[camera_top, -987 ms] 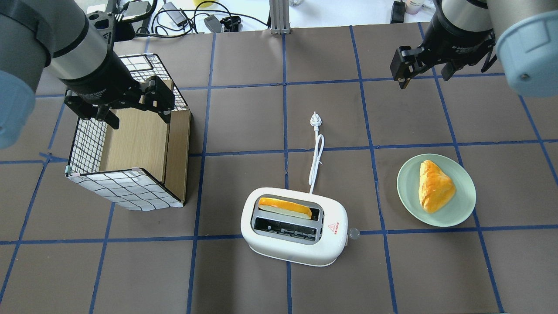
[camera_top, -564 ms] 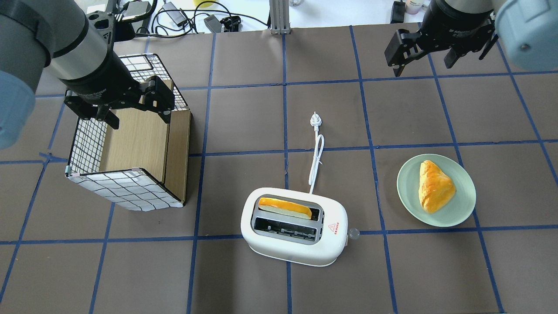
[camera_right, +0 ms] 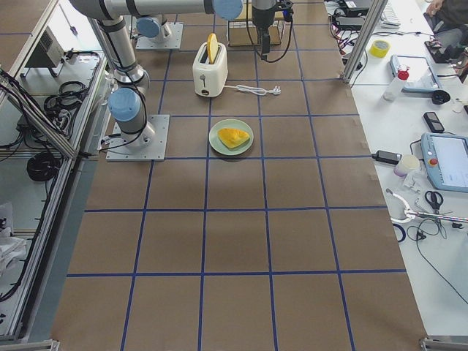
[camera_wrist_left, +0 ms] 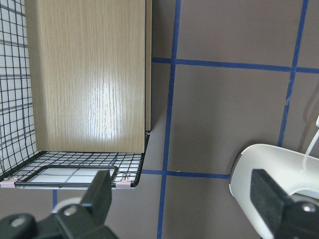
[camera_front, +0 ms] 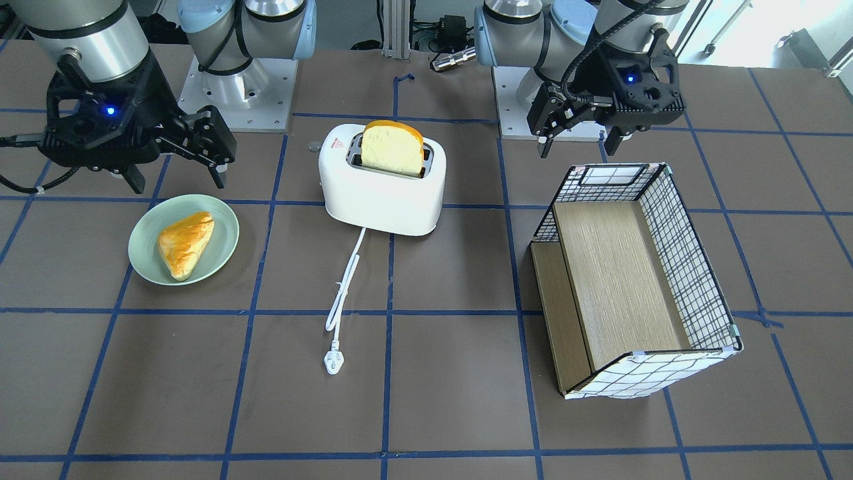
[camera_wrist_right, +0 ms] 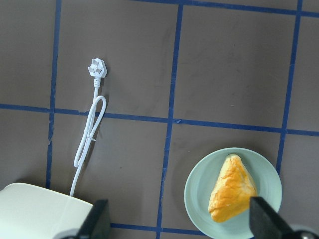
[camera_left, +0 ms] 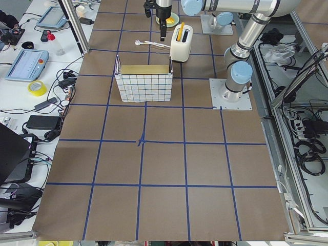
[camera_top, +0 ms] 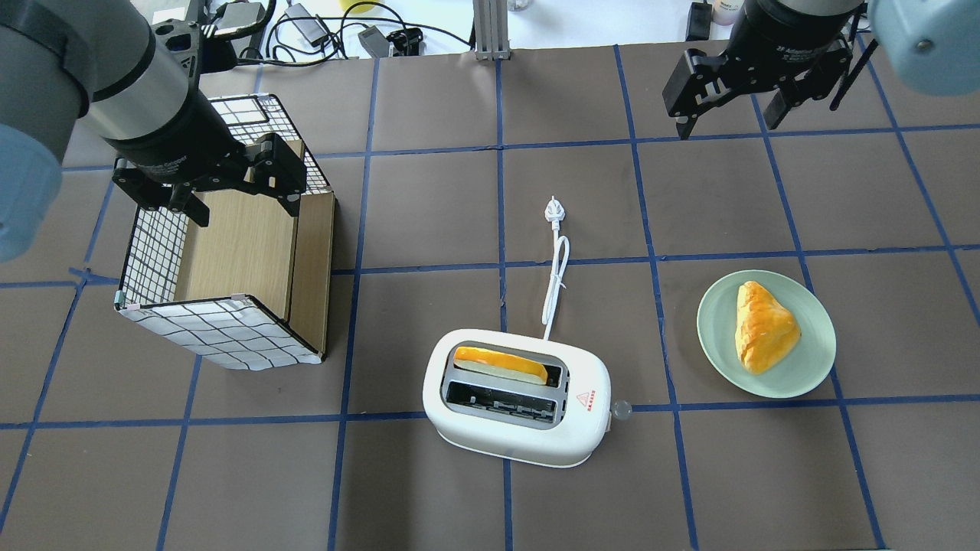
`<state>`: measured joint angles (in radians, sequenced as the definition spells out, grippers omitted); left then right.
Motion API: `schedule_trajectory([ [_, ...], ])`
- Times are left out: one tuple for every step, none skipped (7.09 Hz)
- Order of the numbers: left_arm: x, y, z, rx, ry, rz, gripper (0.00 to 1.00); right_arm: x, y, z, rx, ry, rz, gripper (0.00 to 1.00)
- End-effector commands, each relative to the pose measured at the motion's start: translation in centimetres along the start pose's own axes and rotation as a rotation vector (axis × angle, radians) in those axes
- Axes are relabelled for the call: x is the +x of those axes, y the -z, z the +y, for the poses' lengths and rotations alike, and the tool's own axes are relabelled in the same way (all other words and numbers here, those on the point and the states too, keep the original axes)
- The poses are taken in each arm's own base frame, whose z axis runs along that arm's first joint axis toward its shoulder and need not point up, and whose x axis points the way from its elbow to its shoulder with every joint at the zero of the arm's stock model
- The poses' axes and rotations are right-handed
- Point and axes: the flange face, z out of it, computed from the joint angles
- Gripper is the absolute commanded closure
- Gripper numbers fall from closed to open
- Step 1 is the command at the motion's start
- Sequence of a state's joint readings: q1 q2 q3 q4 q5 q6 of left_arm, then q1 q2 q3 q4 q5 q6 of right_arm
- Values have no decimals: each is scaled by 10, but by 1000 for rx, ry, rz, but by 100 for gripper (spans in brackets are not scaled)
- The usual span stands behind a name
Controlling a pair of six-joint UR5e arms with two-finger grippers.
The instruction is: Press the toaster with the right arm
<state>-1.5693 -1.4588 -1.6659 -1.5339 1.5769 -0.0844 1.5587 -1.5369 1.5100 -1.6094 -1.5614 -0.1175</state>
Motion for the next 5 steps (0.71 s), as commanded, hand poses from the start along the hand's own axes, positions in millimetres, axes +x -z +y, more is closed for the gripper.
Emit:
schedule_trajectory([
  [0, 0, 0, 0, 0, 0, 0, 16, -3, 5, 23, 30, 12, 0],
  [0, 0, 0, 0, 0, 0, 0, 16, -3, 5, 21, -14, 10, 0],
  [0, 0, 0, 0, 0, 0, 0, 14, -3, 6, 18, -31, 9, 0],
  [0, 0, 0, 0, 0, 0, 0, 12, -4, 7, 17, -41, -4, 0],
  [0, 0, 0, 0, 0, 0, 0, 12, -4, 6, 19, -51, -7, 0],
])
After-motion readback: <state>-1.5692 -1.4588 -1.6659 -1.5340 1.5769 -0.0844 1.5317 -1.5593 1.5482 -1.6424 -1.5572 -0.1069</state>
